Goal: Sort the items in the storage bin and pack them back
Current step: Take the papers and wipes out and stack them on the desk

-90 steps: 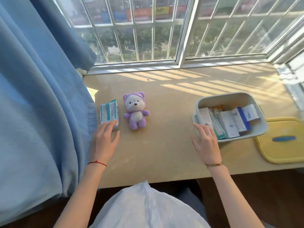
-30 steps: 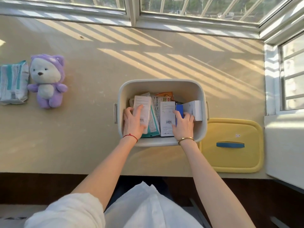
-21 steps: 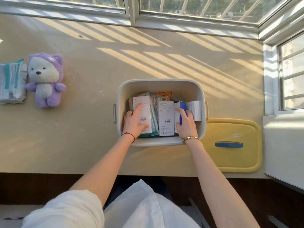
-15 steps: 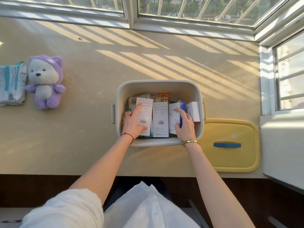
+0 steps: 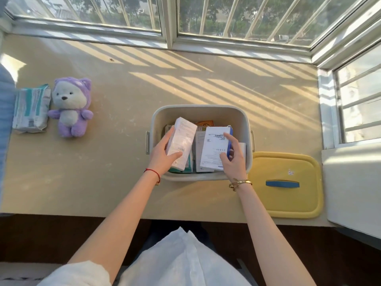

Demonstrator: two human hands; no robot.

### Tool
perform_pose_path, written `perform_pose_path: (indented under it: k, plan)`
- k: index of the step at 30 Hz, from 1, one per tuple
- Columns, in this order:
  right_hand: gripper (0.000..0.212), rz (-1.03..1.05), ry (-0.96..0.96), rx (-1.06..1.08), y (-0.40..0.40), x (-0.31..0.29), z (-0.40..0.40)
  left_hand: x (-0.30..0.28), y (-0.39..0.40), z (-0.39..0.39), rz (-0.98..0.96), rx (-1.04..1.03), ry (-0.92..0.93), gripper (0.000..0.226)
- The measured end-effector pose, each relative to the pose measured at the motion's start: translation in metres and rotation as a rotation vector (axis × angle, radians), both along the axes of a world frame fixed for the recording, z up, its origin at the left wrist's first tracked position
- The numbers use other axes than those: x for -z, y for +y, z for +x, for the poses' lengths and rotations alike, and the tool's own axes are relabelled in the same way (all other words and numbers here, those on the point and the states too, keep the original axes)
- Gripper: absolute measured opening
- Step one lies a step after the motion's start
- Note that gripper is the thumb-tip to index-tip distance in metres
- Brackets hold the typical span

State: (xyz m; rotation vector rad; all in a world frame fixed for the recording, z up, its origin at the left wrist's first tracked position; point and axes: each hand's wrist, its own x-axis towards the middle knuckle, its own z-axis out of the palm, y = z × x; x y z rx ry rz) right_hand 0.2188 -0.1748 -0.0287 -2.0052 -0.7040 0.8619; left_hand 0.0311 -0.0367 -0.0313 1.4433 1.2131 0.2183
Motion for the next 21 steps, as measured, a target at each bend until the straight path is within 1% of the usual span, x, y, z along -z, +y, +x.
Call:
perform_pose_path:
  k: [3, 6, 9, 15, 21]
  plan:
    - [0.058, 0.053, 0.030, -0.016, -0.003, -0.021, -0.009, -0.022, -0.006, -0.015, 0.012, -0.038, -0.092, 0.085]
    - [0.057, 0.086, 0.062, -0.027, -0.005, -0.041, -0.021, -0.046, -0.012, -0.036, 0.033, -0.026, -0.131, 0.085]
    - [0.058, 0.112, 0.084, -0.062, -0.005, -0.060, -0.036, -0.065, -0.017, -0.063, 0.058, -0.035, -0.159, 0.082]
    - [0.058, 0.159, 0.108, -0.165, 0.006, -0.090, -0.078, -0.097, -0.024, -0.122, 0.089, -0.138, -0.205, 0.078]
    - [0.053, 0.164, 0.145, -0.253, 0.033, -0.109, -0.135, -0.113, -0.010, -0.187, 0.140, -0.235, -0.238, 0.077]
